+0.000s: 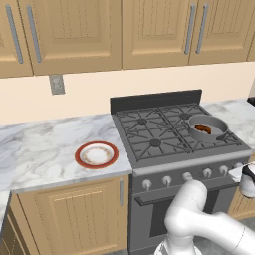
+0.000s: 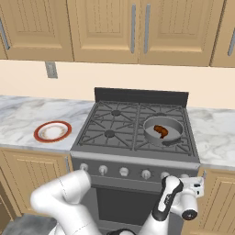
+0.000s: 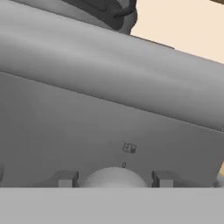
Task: Retrieve the frozen meat and place it in the pot on a burner. Then turn the burner on.
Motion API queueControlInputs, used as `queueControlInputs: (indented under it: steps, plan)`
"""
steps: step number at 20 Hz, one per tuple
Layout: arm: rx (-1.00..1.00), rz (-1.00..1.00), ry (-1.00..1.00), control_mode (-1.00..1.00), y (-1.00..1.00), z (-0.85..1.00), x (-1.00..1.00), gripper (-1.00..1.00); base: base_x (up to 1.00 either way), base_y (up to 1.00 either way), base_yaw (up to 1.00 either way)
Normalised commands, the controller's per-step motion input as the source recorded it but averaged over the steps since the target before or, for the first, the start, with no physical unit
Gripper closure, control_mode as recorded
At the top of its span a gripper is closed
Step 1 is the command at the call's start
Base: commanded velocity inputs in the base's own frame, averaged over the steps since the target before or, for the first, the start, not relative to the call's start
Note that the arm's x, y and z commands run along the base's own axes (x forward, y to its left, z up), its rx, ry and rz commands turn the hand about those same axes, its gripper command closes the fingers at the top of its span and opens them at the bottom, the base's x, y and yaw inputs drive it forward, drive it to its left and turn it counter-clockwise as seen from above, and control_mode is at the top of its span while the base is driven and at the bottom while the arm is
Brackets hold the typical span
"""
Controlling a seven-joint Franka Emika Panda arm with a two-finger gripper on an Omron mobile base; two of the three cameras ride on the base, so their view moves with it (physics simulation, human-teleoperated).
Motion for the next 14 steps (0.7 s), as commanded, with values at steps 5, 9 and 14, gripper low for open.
queueControlInputs:
  steps: [5, 9, 14]
  plan:
    - [-0.32, 0.15, -0.09, -1.0, 0.09, -0.02, 0.0, 1.0, 0.0, 0.0, 0.0]
    - [-0.36, 0.15, 0.0, -1.0, 0.1, -0.19, 0.0, 1.0, 0.0, 0.0, 0.0]
    - [-0.43, 0.16, 0.0, -1.0, 0.17, -0.26, 0.0, 1.0, 0.0, 0.0, 0.0]
